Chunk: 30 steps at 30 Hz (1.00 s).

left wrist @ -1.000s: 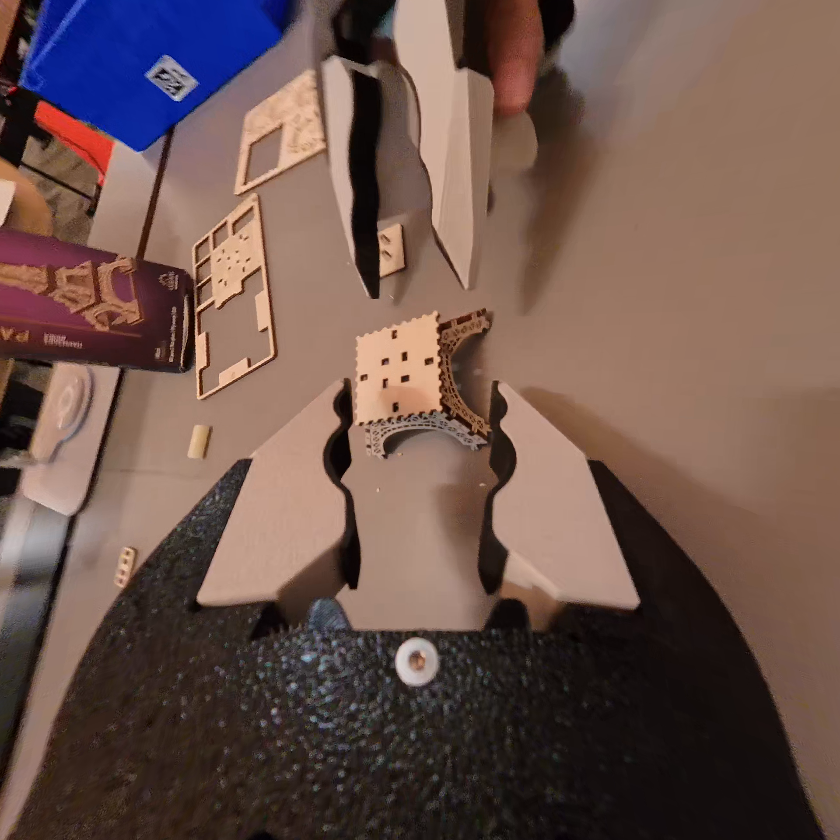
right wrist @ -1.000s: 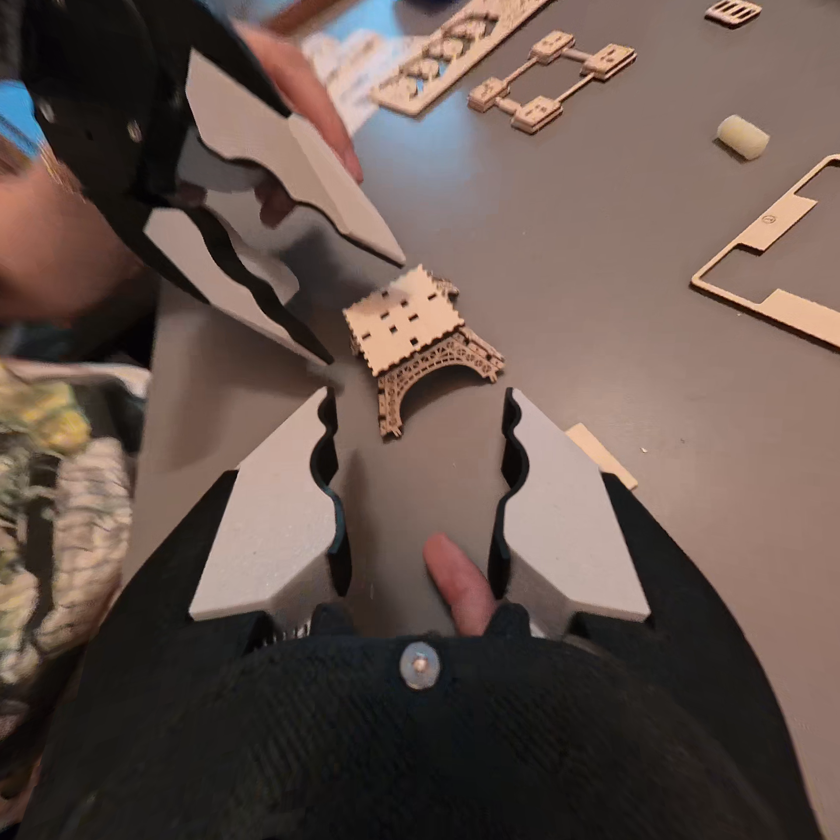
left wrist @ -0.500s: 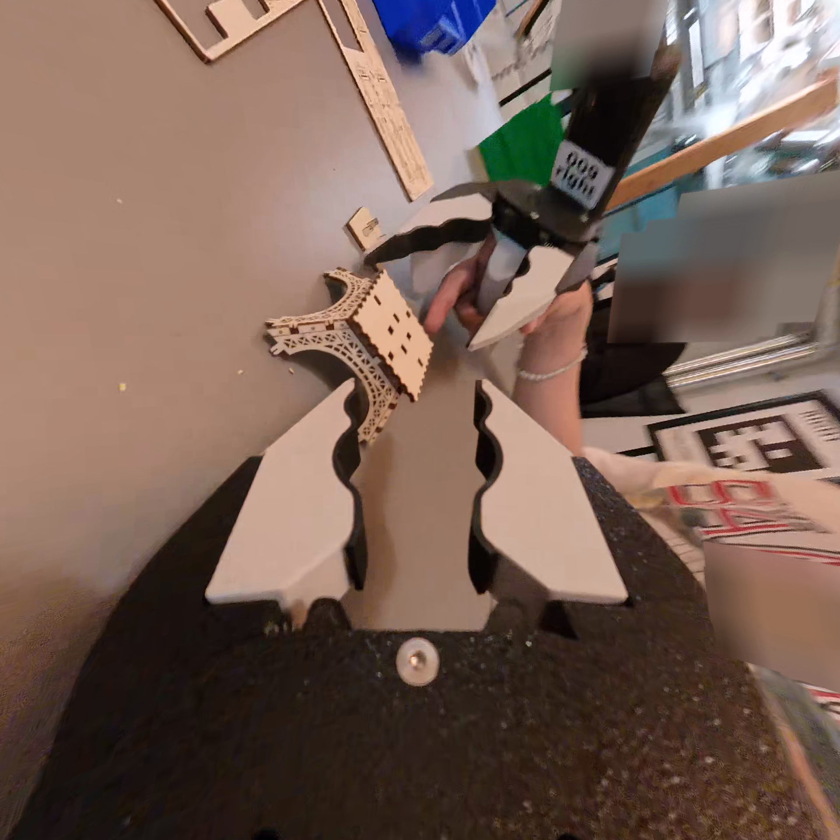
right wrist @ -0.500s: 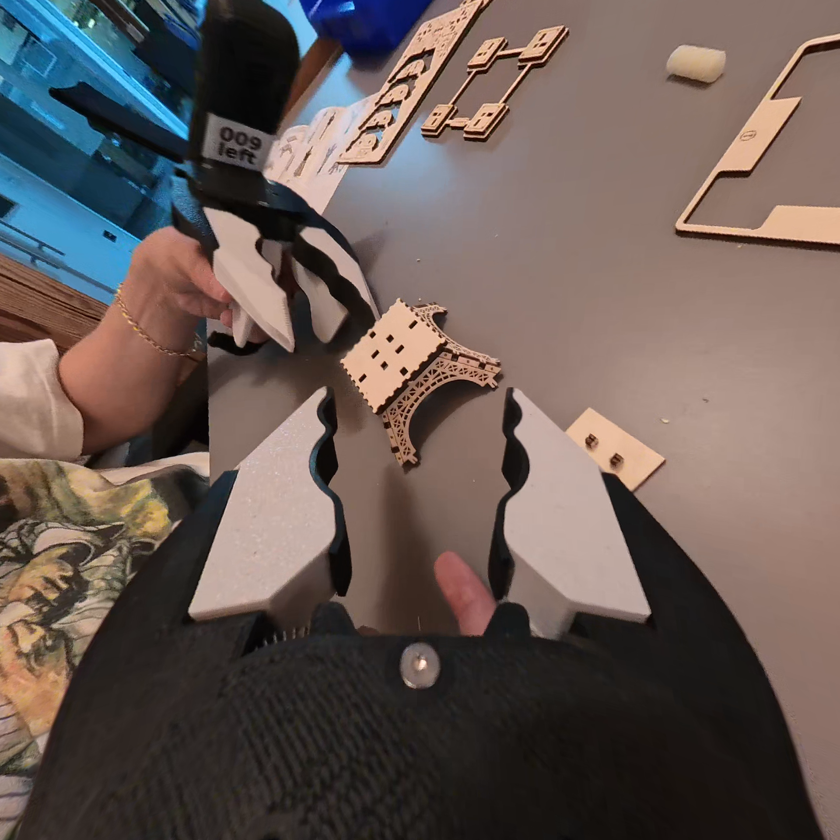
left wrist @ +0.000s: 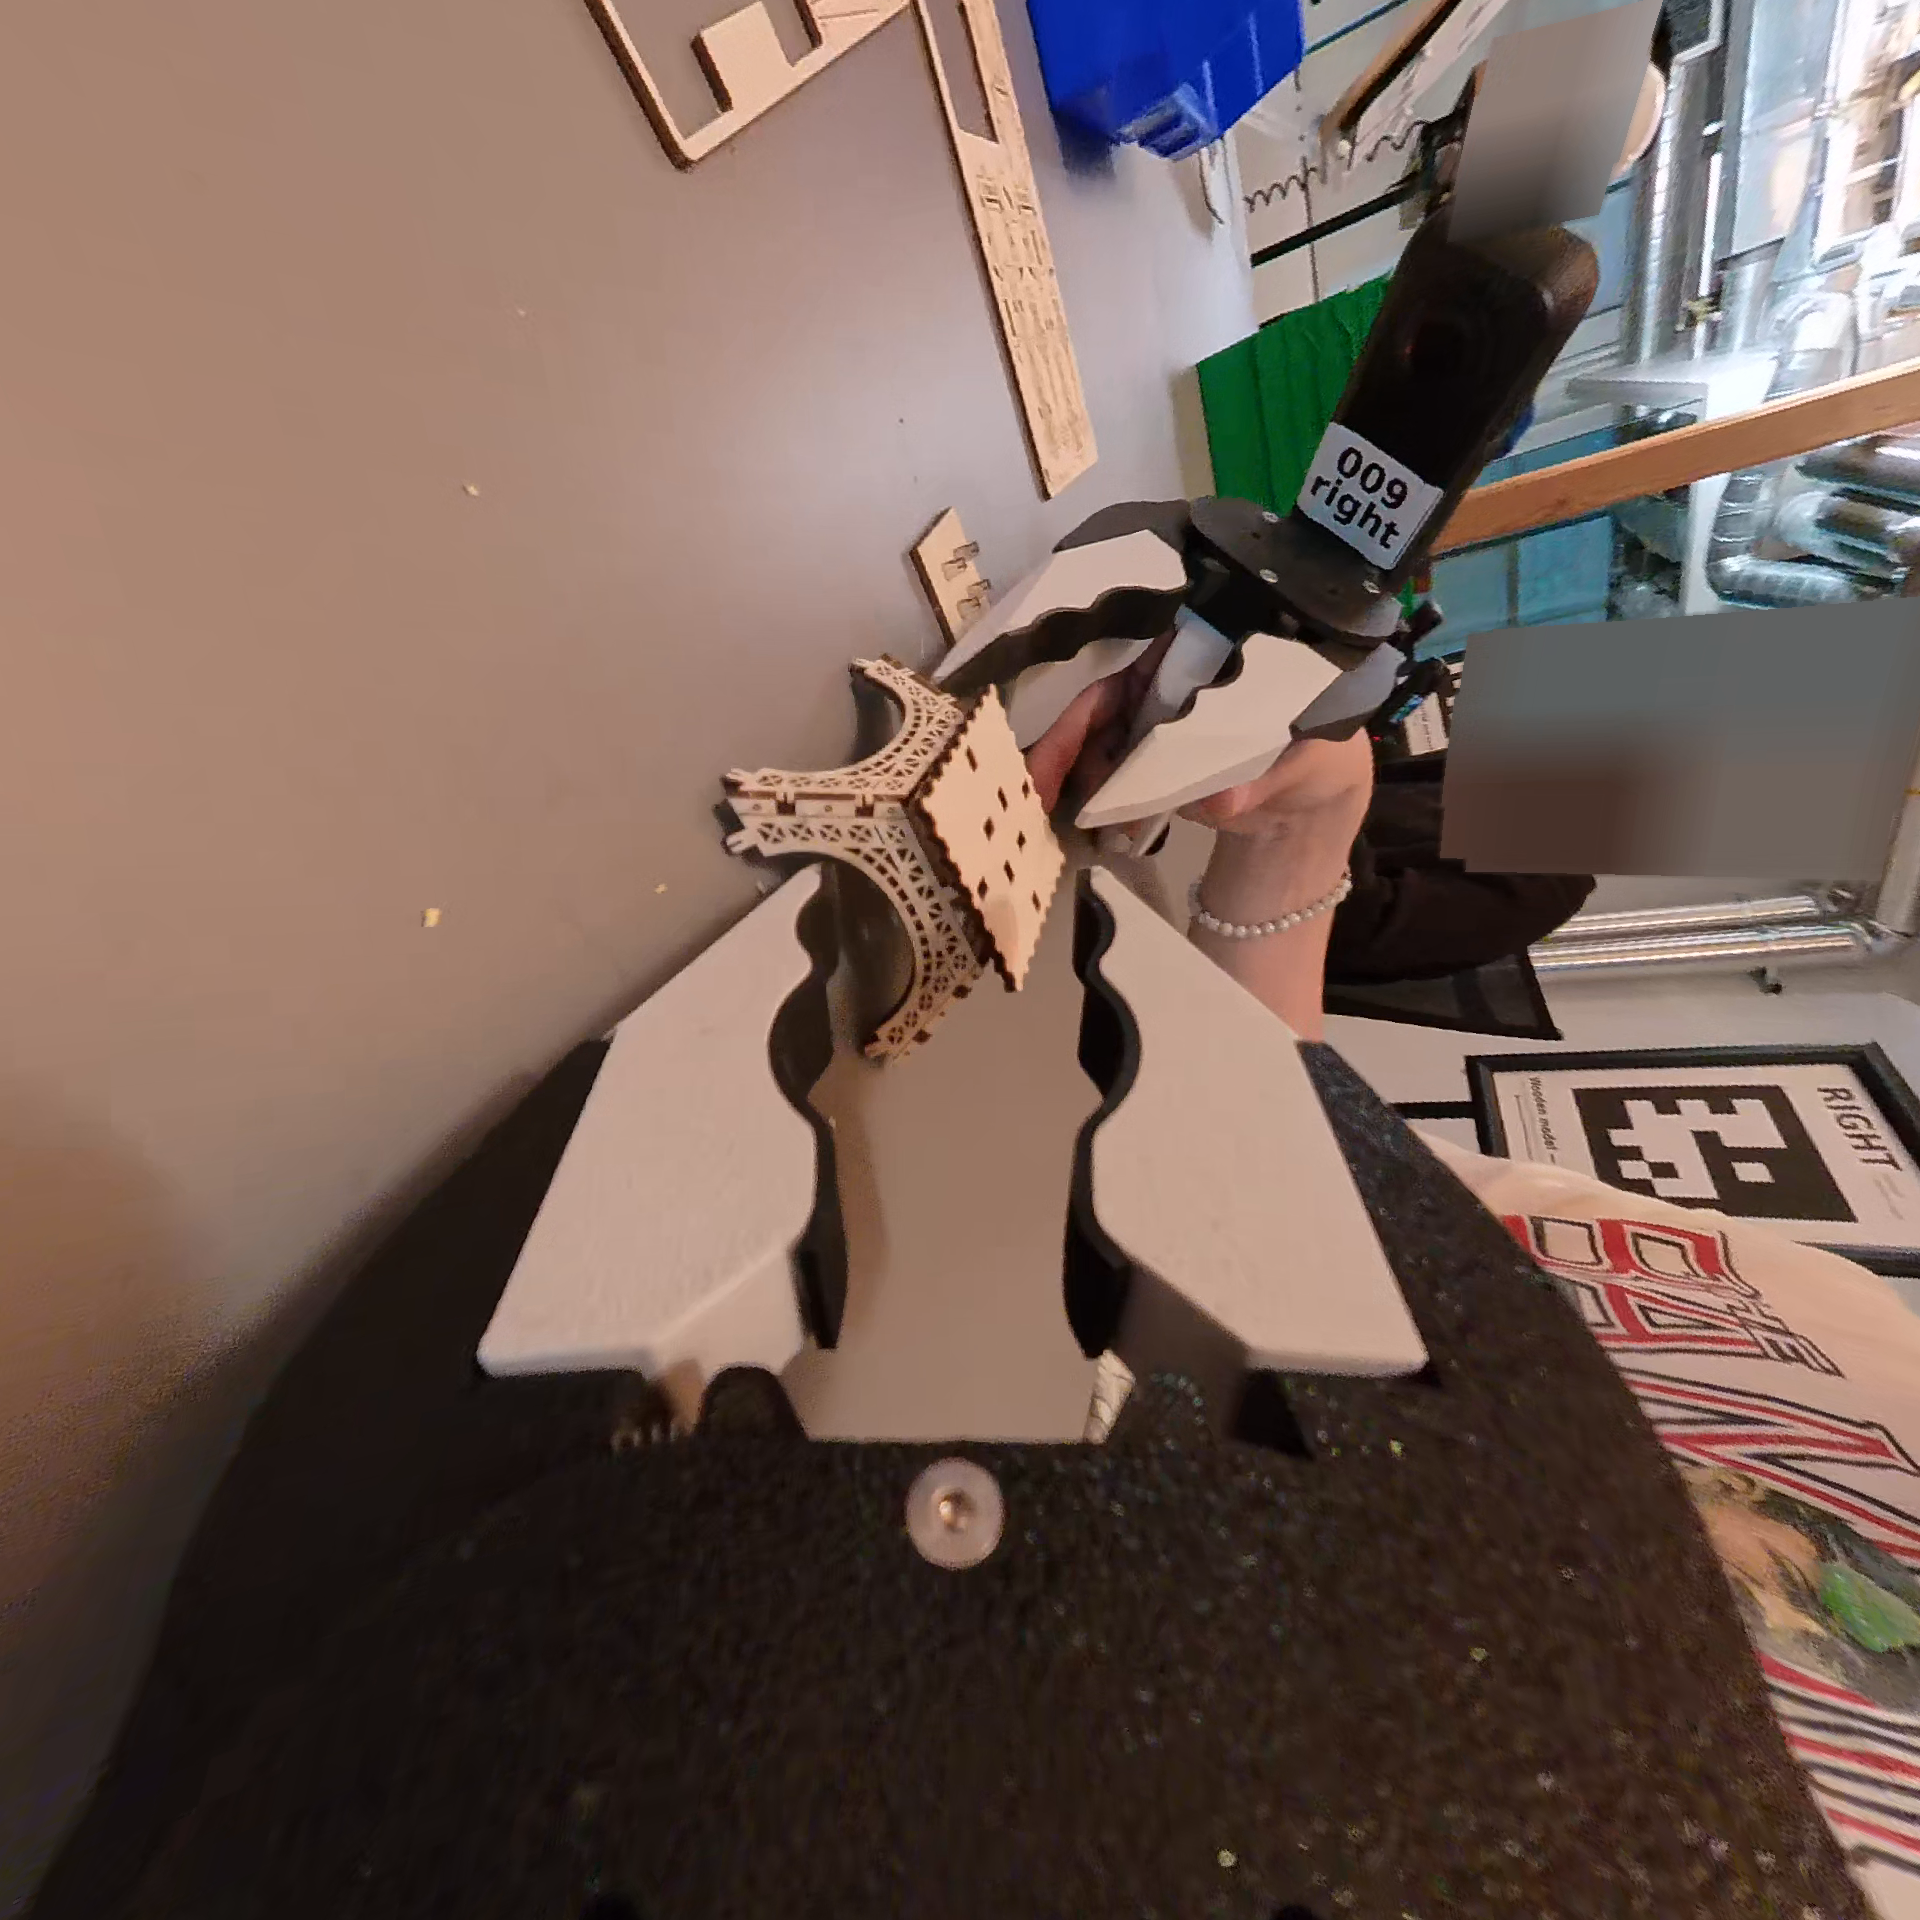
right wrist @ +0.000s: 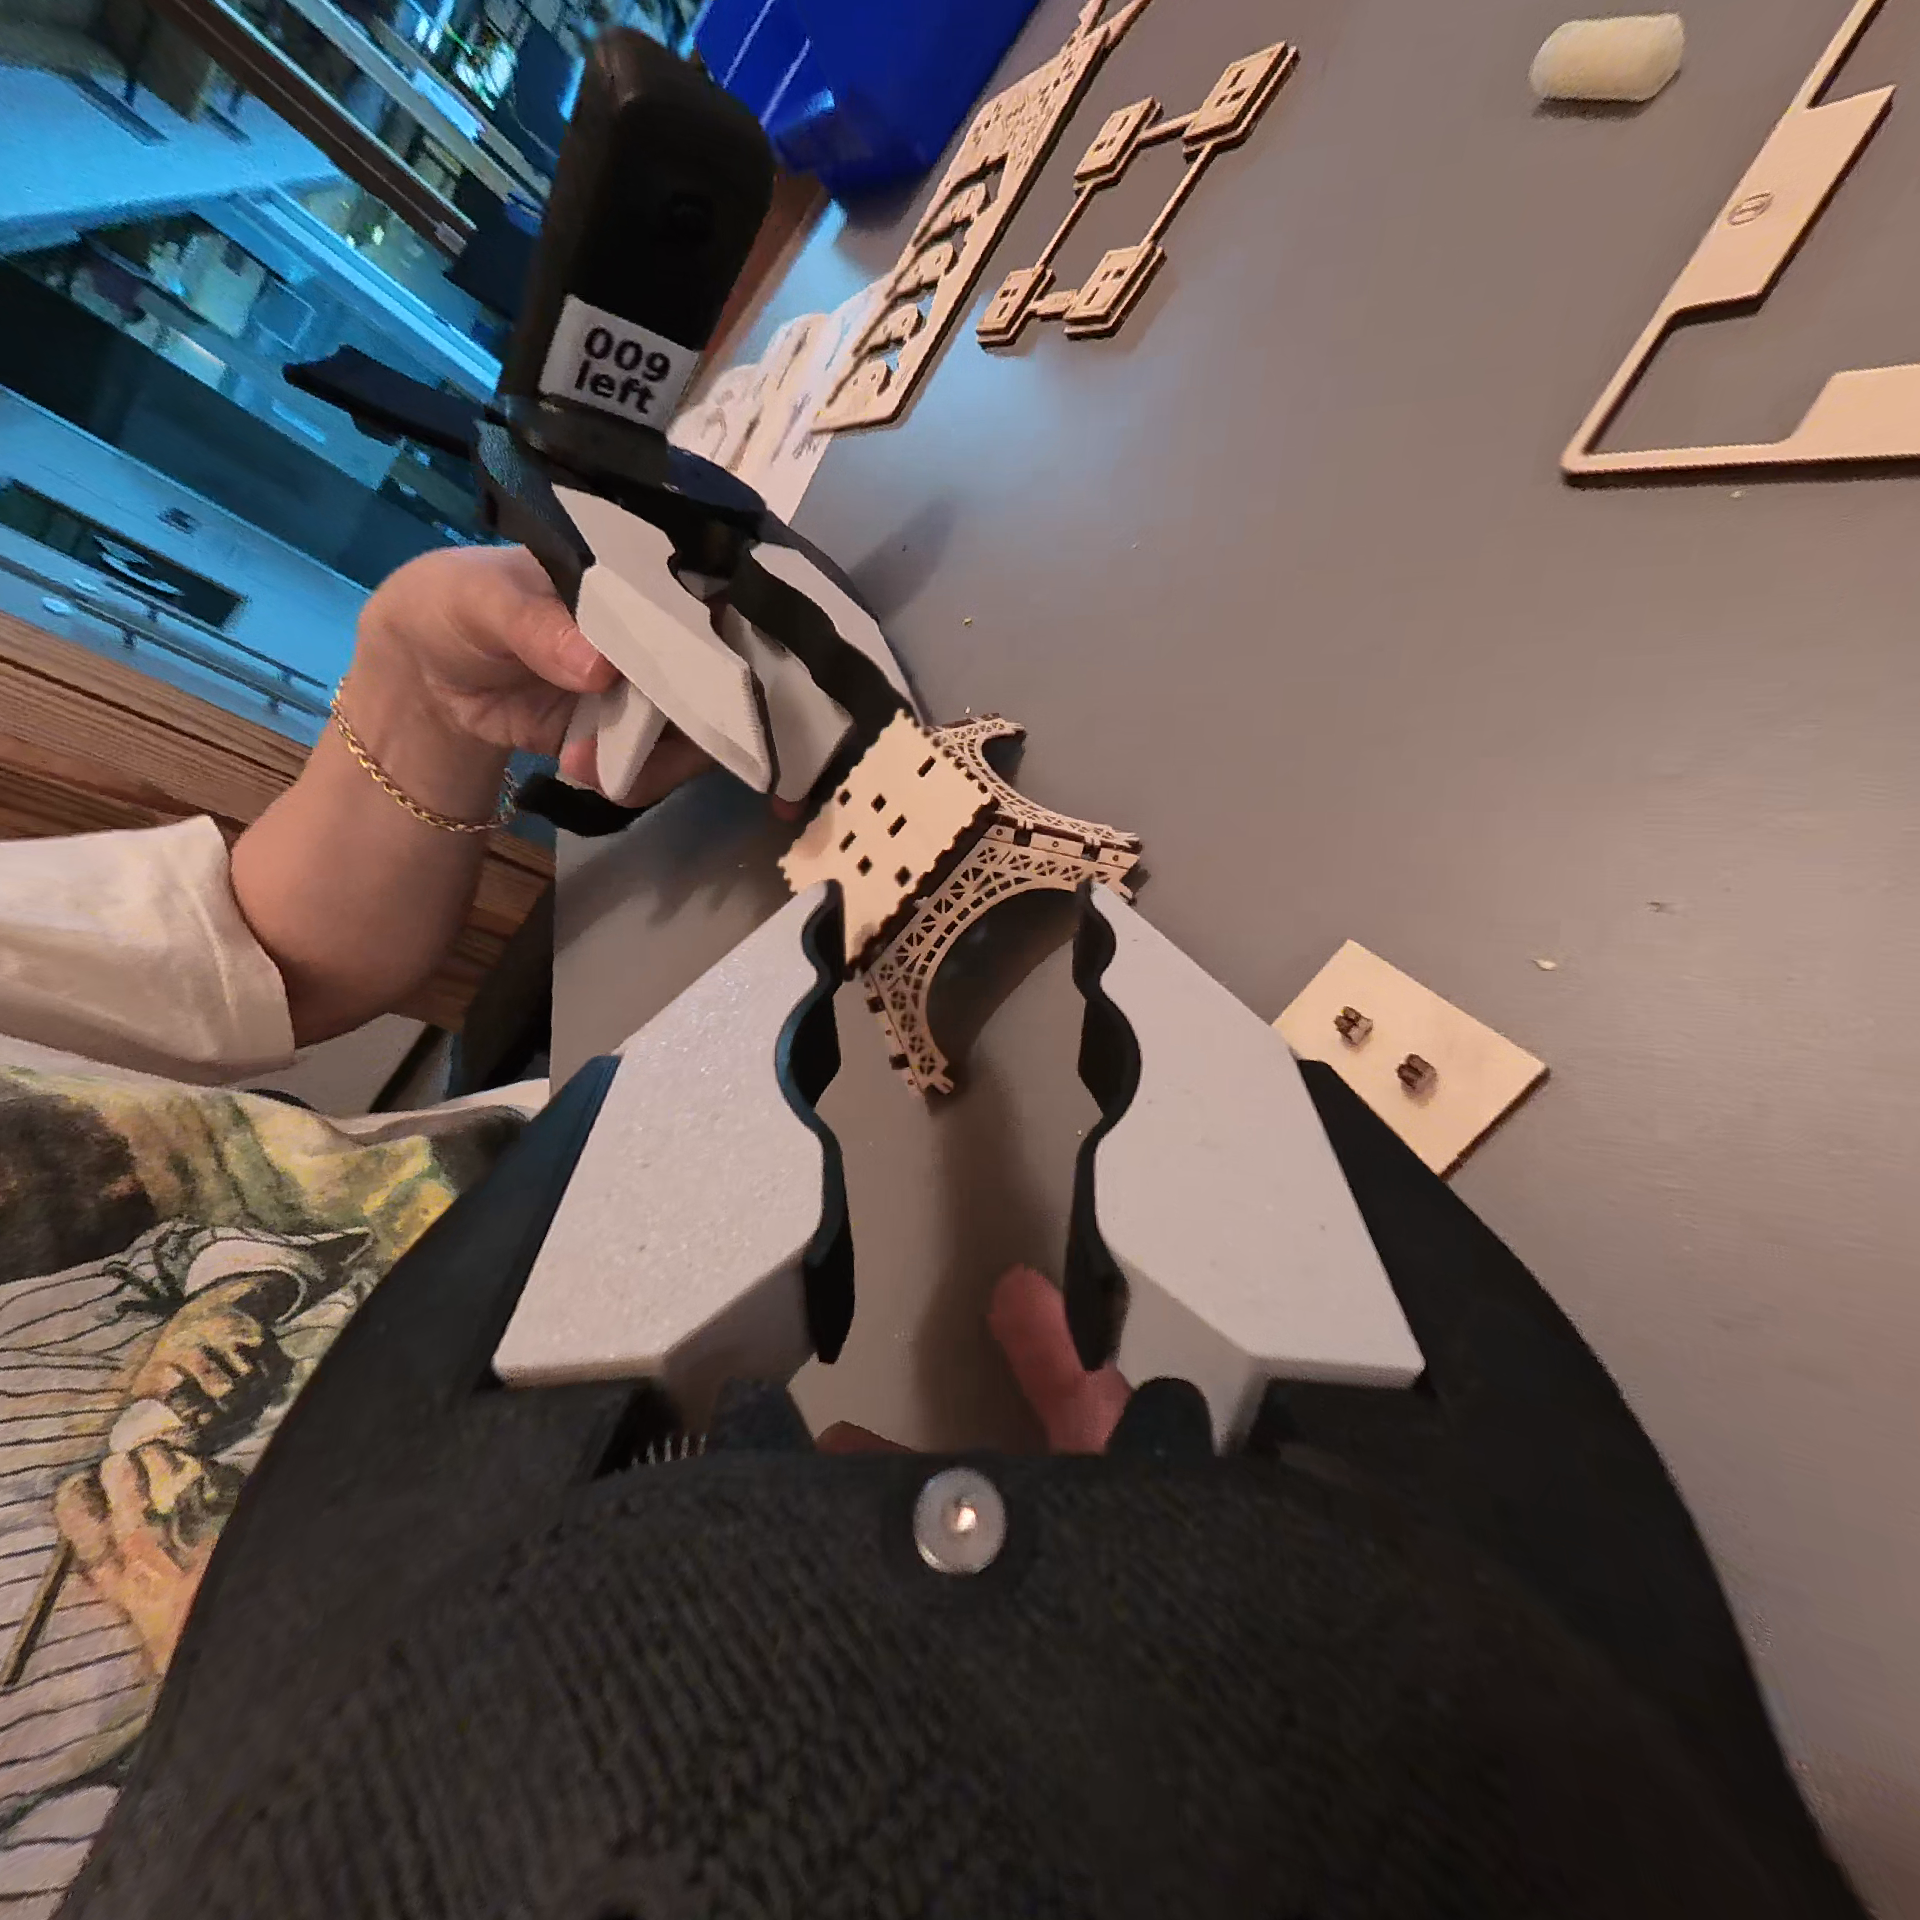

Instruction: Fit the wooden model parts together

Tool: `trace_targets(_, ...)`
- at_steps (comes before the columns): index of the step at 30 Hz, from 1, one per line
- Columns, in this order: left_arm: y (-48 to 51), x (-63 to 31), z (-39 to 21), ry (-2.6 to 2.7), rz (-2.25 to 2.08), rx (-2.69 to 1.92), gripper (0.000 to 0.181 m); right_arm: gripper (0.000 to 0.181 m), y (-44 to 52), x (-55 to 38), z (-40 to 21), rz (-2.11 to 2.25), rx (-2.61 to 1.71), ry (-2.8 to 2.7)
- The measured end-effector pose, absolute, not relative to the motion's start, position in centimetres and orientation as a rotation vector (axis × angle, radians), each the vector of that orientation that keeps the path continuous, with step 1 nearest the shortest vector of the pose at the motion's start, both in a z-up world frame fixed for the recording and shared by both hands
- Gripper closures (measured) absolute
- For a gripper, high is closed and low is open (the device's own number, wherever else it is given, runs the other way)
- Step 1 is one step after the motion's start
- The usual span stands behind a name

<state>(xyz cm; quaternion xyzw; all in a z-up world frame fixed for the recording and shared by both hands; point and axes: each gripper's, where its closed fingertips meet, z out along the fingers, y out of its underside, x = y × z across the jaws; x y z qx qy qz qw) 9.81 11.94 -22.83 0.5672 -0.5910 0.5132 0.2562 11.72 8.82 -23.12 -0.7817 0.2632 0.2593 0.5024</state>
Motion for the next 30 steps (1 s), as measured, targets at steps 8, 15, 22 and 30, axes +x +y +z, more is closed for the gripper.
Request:
trace_targets(8, 11.2, 9.9, -23.5, -1.681, 1.343, 1.558, 0.142, 0.146, 9.1, 11.3, -23.2, 0.656, -1.893, 0.626)
trace_targets(15, 11.1, 10.3, -23.4, -1.739, 1.446, 1.554, 0.157, 0.142, 9.2, 11.7, -23.1, 0.632, -1.885, 0.632)
trace_targets(22, 11.5, 11.2, -20.9, -1.833, 1.687, 1.432, 0.166, 0.142, 9.7, 13.1, -20.0, 0.517, -1.736, 0.551)
trace_targets(30, 13.2, 12.5, -17.4, -2.439, 1.966, 1.19, 0.176, 0.141, 9.3, 13.6, -18.0, 0.328, -1.707, 0.407)
